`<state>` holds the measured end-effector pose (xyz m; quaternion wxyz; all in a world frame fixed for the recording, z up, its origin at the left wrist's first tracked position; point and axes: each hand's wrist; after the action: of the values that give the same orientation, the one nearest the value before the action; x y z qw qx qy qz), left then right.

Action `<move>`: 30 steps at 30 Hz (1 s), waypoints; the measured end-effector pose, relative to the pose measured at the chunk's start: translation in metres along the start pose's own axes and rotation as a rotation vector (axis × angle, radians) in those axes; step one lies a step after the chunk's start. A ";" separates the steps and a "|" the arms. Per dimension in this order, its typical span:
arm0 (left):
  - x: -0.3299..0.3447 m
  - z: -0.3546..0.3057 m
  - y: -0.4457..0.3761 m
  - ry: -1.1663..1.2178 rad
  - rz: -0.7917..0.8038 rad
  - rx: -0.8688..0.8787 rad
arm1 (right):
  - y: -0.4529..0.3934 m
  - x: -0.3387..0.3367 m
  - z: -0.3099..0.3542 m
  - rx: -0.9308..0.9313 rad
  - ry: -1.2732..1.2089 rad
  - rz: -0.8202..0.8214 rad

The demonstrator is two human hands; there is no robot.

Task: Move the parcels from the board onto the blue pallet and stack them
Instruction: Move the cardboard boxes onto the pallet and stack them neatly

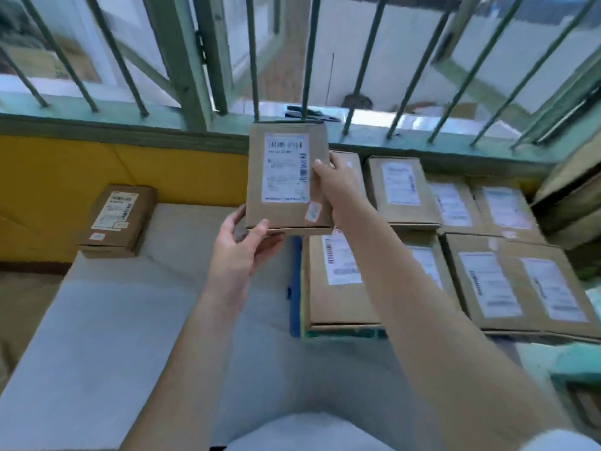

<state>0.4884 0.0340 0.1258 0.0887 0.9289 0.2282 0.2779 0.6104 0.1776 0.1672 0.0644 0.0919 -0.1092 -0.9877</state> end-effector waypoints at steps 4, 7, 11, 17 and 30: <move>0.071 0.034 0.060 -0.288 0.188 -0.022 | 0.057 -0.121 -0.023 -0.144 0.078 -0.079; 0.106 0.065 0.090 -0.751 0.265 0.121 | 0.081 -0.187 -0.048 -0.111 0.133 -0.208; 0.134 0.100 0.113 -1.155 0.244 0.369 | 0.098 -0.236 -0.077 0.033 0.153 -0.229; 0.138 0.133 0.124 -1.410 0.288 0.463 | 0.112 -0.258 -0.102 0.088 0.261 -0.187; 0.136 0.138 0.102 -1.610 0.316 0.483 | 0.104 -0.236 -0.127 0.090 0.416 -0.195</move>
<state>0.7037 0.0030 0.1060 -0.0166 0.8575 0.0165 -0.5139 0.8759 0.0855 0.1089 -0.0145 0.3062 -0.1280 -0.9432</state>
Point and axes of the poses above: each hand's wrist, its own y-axis away from the middle knuckle, its own x-axis out of the palm, z = x × y, and after that the axes turned 2 degrees about y, right-handed
